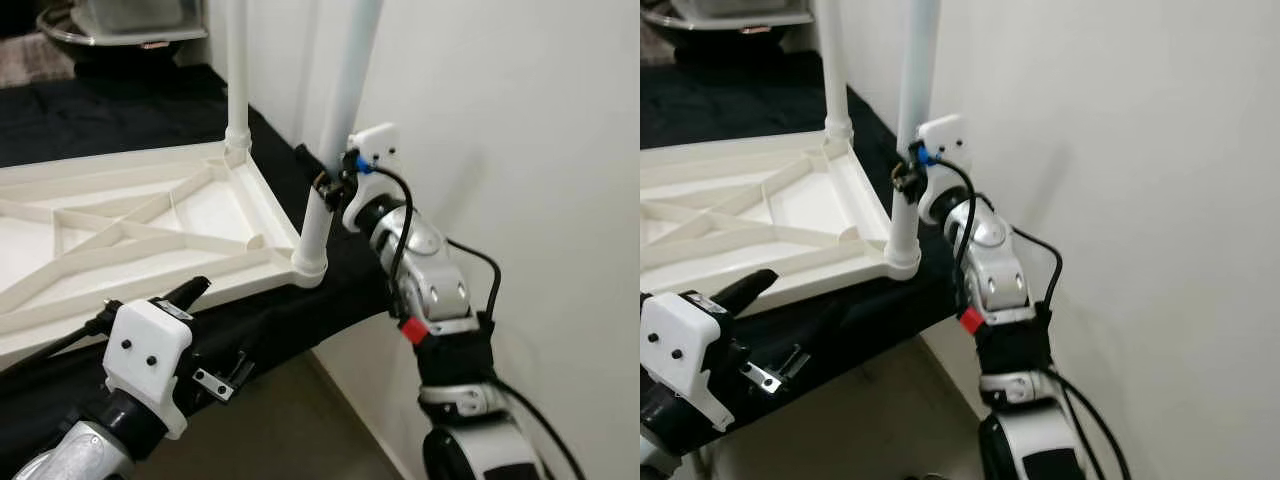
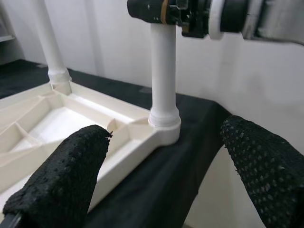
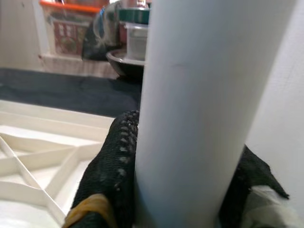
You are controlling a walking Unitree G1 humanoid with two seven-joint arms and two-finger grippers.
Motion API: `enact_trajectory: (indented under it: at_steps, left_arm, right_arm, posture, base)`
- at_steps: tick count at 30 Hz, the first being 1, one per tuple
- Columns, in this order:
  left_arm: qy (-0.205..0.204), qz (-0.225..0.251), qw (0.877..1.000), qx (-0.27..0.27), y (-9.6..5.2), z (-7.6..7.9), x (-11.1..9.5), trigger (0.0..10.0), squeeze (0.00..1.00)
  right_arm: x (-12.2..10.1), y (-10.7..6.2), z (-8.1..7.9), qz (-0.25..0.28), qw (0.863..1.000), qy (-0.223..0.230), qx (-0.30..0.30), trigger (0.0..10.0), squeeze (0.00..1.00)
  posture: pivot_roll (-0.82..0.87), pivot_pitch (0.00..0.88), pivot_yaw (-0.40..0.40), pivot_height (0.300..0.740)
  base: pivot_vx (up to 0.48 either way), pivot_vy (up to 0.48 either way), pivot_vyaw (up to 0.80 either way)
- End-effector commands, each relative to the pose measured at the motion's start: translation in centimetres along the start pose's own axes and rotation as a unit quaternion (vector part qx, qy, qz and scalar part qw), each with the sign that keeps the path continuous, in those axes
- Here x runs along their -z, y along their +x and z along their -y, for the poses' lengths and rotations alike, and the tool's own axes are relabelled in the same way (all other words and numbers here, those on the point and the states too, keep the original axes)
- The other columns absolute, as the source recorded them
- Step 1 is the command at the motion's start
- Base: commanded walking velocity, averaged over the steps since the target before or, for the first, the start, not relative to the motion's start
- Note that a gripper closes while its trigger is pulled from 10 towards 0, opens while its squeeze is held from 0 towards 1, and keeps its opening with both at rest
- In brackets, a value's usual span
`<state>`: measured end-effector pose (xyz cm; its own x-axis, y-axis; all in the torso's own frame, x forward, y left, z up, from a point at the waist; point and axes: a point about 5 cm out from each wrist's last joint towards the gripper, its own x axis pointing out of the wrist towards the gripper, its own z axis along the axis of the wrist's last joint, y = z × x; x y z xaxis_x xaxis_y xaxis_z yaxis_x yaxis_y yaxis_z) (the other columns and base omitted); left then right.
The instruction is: Building children table
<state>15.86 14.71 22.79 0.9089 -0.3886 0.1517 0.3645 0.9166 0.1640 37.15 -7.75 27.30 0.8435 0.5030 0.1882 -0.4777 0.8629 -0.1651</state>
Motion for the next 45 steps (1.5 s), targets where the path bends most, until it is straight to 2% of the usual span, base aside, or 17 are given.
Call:
enact_trajectory:
  at_steps: [1,6,8,9,10,12,13,15,16,17,18,25,26,31,39,44,45]
  left_arm:
    - [-0.009,-0.011,1.0,0.014,-0.1,0.4,0.2,10.0,0.0]
    - [-0.012,-0.01,1.0,0.015,-0.1,0.4,0.2,10.0,0.0]
    - [-0.012,-0.01,1.0,0.015,-0.1,0.4,0.2,10.0,0.0]
    - [-0.017,-0.008,1.0,0.014,0.0,0.4,0.2,10.0,0.0]
    - [-0.017,-0.008,1.0,0.014,0.0,0.4,0.2,10.0,0.0]
    - [-0.021,-0.016,0.999,0.018,-0.1,0.7,0.4,10.0,0.0]
    - [-0.021,-0.016,0.999,0.018,-0.1,0.7,0.4,10.0,0.0]
    - [-0.023,-0.016,0.999,0.017,-0.1,0.7,0.4,10.0,0.0]
    - [-0.022,-0.016,1.0,0.016,-0.1,0.6,0.4,10.0,0.0]
    - [-0.022,-0.016,1.0,0.016,-0.1,0.6,0.4,10.0,0.0]
    - [-0.02,-0.017,1.0,0.015,-0.1,0.5,0.4,10.0,0.0]
    - [-0.018,-0.016,1.0,0.015,-0.1,0.5,0.4,10.0,0.0]
    - [-0.018,-0.016,1.0,0.015,-0.1,0.4,0.3,10.0,0.0]
    - [-0.014,-0.016,1.0,0.014,-0.1,0.4,0.3,10.0,0.0]
    - [-0.016,-0.009,1.0,0.011,0.1,0.3,0.1,10.0,0.0]
    - [-0.019,-0.007,1.0,0.012,0.0,0.3,0.1,10.0,0.0]
    - [-0.021,-0.006,1.0,0.011,0.0,0.3,0.1,10.0,0.0]
  right_arm:
    - [3.2,-0.4,0.6,-0.076,0.997,-0.018,0.007,10.0,1.0]
    - [0.2,-0.4,1.2,-0.014,0.998,0.026,-0.062,10.0,1.0]
    - [0.2,-0.4,1.2,-0.014,0.998,0.026,-0.062,10.0,1.0]
    - [-0.9,-1.0,1.3,0.006,0.989,0.019,-0.147,10.0,1.0]
    - [-0.9,-1.0,1.3,0.006,0.989,0.019,-0.147,10.0,1.0]
    - [-2.2,-2.0,2.4,0.017,0.965,-0.002,-0.261,10.0,1.0]
    - [-2.2,-2.0,2.4,0.017,0.965,-0.002,-0.261,10.0,1.0]
    - [-2.3,-2.7,3.7,-0.007,0.944,0.003,-0.33,10.0,1.0]
    - [-2.4,-3.3,3.9,-0.012,0.928,-0.016,-0.371,10.0,0.93]
    - [-2.4,-3.3,3.9,-0.012,0.928,-0.016,-0.371,10.0,0.93]
    - [-2.7,-3.4,4.1,-0.015,0.918,-0.009,-0.396,10.0,0.0]
    - [-4.3,-2.5,4.6,0.011,0.919,-0.023,-0.394,10.0,0.0]
    - [-4.9,-2.1,4.9,0.023,0.921,-0.027,-0.389,0.0,0.0]
    - [-6.5,-1.9,5.6,0.041,0.916,-0.038,-0.398,0.0,0.0]
    - [-6.4,-2.5,6.5,0.035,0.91,-0.04,-0.411,0.0,0.0]
    - [-5.0,-3.5,6.8,0.028,0.921,-0.035,-0.386,0.0,0.0]
    - [-3.8,-3.7,6.4,0.007,0.93,-0.019,-0.366,0.0,0.0]
  posture:
    - [0.09,0.231,-0.166,0.74]
    - [0.08,0.262,-0.159,0.74]
    - [0.08,0.262,-0.159,0.74]
    - [0.07,0.27,-0.16,0.74]
    - [0.07,0.27,-0.16,0.74]
    - [0.07,0.275,-0.159,0.74]
    - [0.07,0.275,-0.159,0.74]
    - [0.08,0.278,-0.164,0.74]
    - [0.09,0.278,-0.165,0.74]
    - [0.09,0.278,-0.165,0.74]
    - [0.09,0.28,-0.165,0.74]
    - [0.09,0.272,-0.166,0.74]
    - [0.09,0.273,-0.167,0.74]
    - [0.1,0.266,-0.171,0.74]
    - [0.09,0.269,-0.178,0.74]
    - [0.09,0.253,-0.178,0.74]
    - [0.09,0.249,-0.183,0.74]
  base:
    - [0.0,0.0,0.0]
    - [0.0,0.0,0.0]
    - [0.0,0.0,0.0]
    - [0.0,0.0,0.0]
    - [0.0,0.0,0.0]
    - [0.0,0.0,0.0]
    - [0.0,0.0,0.0]
    - [0.0,0.0,0.0]
    - [0.0,0.0,0.0]
    - [0.0,0.0,0.0]
    - [0.0,0.0,0.0]
    - [0.0,0.0,0.0]
    - [0.0,0.0,0.0]
    - [0.0,0.0,0.0]
    - [0.0,0.0,0.0]
    - [0.0,0.0,0.0]
    - [0.0,0.0,0.0]
